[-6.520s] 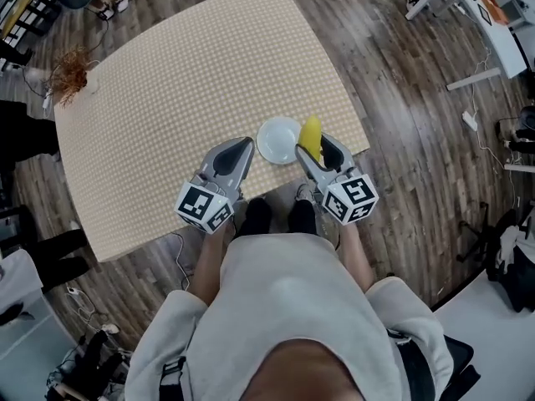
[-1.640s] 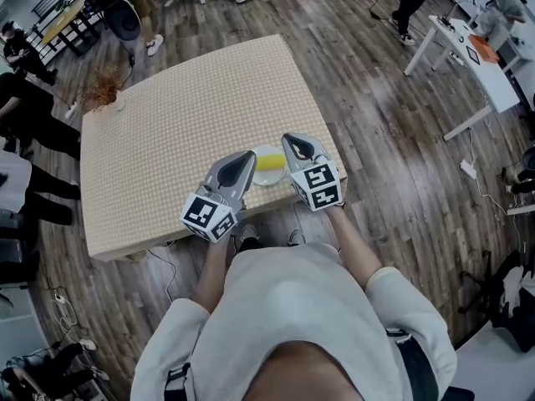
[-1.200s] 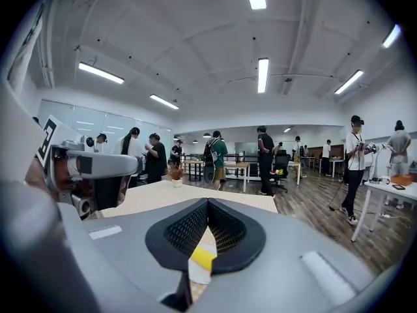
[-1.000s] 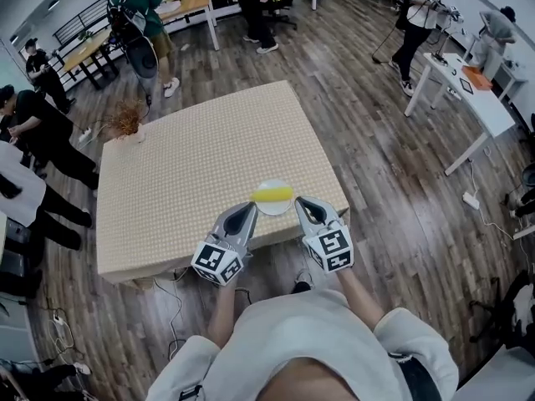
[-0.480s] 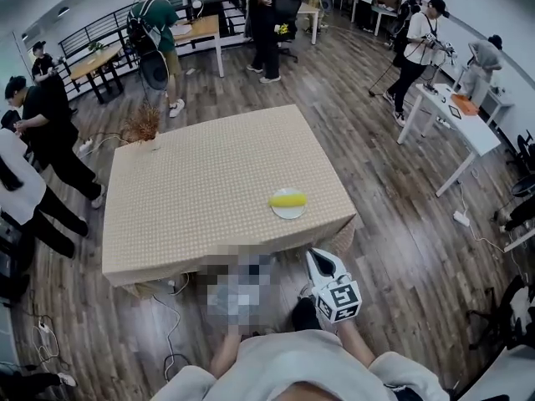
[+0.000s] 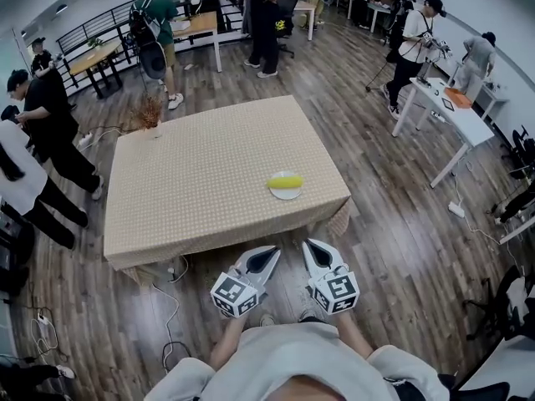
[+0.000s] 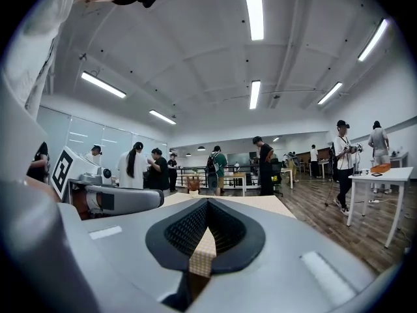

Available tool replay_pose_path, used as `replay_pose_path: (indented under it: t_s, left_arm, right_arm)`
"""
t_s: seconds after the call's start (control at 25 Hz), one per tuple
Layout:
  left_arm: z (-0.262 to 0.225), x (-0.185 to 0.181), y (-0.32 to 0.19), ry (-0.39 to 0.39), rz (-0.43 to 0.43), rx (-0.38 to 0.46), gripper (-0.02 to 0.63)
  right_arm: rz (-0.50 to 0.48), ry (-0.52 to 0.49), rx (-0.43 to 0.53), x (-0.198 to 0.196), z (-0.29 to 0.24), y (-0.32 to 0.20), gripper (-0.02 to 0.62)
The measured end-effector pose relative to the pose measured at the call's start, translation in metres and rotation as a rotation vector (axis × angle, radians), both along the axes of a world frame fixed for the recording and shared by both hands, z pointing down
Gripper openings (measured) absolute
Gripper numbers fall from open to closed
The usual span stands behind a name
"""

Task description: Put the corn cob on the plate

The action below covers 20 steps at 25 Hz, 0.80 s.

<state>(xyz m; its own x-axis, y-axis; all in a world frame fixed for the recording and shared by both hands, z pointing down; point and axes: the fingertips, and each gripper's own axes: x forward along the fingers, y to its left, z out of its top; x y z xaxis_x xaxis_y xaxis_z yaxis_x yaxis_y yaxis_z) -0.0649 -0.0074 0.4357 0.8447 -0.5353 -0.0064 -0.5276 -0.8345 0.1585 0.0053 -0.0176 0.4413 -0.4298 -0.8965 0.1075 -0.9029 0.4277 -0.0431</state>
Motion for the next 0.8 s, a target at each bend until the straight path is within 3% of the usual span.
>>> replay_pose_path:
  t_s: [0.4, 0.8]
  left_arm:
    - [-0.024, 0.039, 0.006, 0.002, -0.039, 0.042, 0.008]
    - [-0.019, 0.044, 0.009, -0.012, -0.05, 0.026, 0.008]
  right_arm:
    - [-0.041, 0.017, 0.015, 0.033, -0.011, 0.008, -0.003]
    - [-0.058, 0.014, -0.01, 0.037, -0.001, 0.009, -0.003]
